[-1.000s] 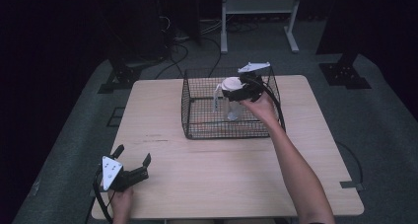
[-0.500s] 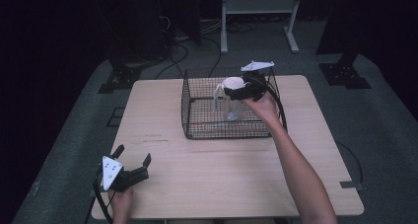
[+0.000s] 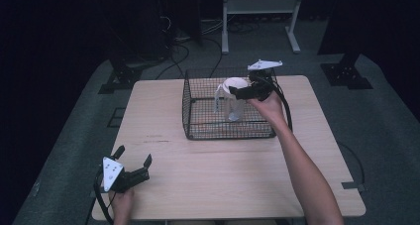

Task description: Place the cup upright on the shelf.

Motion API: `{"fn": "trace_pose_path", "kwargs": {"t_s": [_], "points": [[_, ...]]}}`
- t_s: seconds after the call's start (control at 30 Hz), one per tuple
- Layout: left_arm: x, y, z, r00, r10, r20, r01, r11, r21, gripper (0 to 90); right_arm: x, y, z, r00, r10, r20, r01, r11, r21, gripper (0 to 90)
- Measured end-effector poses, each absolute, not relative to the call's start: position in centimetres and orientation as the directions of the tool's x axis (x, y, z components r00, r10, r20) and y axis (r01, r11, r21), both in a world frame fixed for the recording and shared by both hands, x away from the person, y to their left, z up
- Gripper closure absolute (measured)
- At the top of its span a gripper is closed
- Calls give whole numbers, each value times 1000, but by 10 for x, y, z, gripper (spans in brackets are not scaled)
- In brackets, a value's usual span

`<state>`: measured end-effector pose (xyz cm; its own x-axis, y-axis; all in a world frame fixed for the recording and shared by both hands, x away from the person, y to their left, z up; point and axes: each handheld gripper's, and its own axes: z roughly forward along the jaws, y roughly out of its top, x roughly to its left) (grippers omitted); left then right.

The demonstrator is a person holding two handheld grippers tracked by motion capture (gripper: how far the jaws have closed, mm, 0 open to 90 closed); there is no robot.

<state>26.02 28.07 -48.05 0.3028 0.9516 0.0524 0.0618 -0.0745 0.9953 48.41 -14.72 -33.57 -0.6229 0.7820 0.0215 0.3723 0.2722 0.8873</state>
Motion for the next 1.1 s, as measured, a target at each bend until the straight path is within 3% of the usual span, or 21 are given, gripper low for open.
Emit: {"fn": "trace_pose_path", "kwargs": {"t_s": [1.1], "points": [[260, 280, -480, 302, 951, 57, 61, -79, 995, 9, 453, -163, -327, -646, 763, 3, 355, 297, 886, 7]]}}
